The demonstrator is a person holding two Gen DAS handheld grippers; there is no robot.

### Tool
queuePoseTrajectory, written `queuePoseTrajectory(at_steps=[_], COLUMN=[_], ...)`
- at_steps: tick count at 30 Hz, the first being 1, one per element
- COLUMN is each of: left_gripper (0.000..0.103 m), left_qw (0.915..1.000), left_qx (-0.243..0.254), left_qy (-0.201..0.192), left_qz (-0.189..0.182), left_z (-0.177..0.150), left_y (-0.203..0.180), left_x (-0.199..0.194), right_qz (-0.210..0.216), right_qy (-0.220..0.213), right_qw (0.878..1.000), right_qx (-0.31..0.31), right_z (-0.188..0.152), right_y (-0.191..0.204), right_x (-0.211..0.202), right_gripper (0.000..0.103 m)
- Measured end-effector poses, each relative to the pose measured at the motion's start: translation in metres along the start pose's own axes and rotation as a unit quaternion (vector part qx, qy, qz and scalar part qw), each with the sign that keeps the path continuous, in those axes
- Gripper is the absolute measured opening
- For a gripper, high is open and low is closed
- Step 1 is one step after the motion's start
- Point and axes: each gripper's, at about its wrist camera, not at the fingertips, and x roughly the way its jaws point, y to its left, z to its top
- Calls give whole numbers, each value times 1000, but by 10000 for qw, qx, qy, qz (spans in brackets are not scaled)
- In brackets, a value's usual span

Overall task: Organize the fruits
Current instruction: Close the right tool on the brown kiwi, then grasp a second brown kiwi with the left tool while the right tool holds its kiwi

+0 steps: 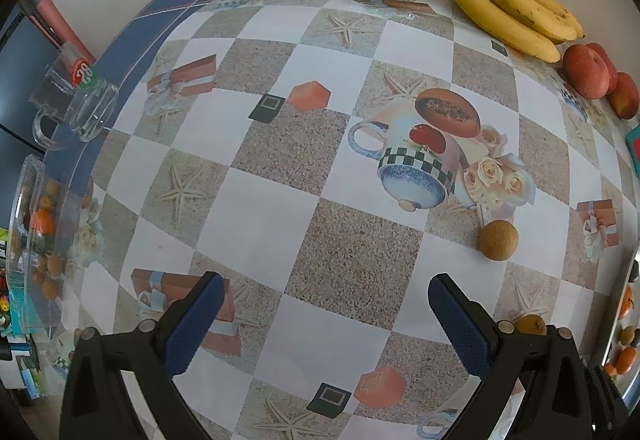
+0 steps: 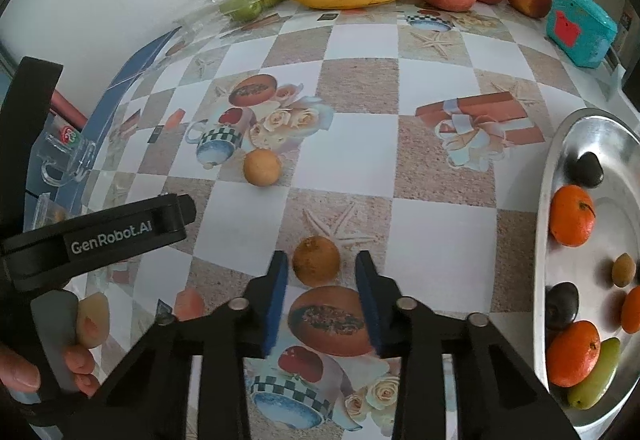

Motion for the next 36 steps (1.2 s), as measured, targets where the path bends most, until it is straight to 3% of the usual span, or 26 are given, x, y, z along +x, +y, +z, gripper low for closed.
queuePoseTrajectory(at_steps=[1,10,21,29,31,36], left_gripper=[103,103,101,84,73,62], left_qw=[10000,9999,9962,9893,9875,9831], left_qx=[-7,-79,-58,231,281,352], left_qy=[-1,-37,-318,-613,-620,-666], left_qz=[-5,-132,-809,-1301,-1424,-1667], left_z=[0,2,9,14,15,16], left_y=[0,2,-10,-32,-36,-43], left_x=[0,-1,-11,-14,-13,-10], right_qz=[7,85,110,63,67,105], right_qy=[2,-38,-243,-346,-363,-401], right_qw=[10000,9999,9995,9980,9977,9970], right_qx=[-25,-79,195,519,564,657], right_z=[0,0,3,5,5,5], right_y=[1,4,-15,-39,-42,-48], right_x=[0,-3,-22,-33,-35,-38], right_gripper=[26,26,26,26,26,26])
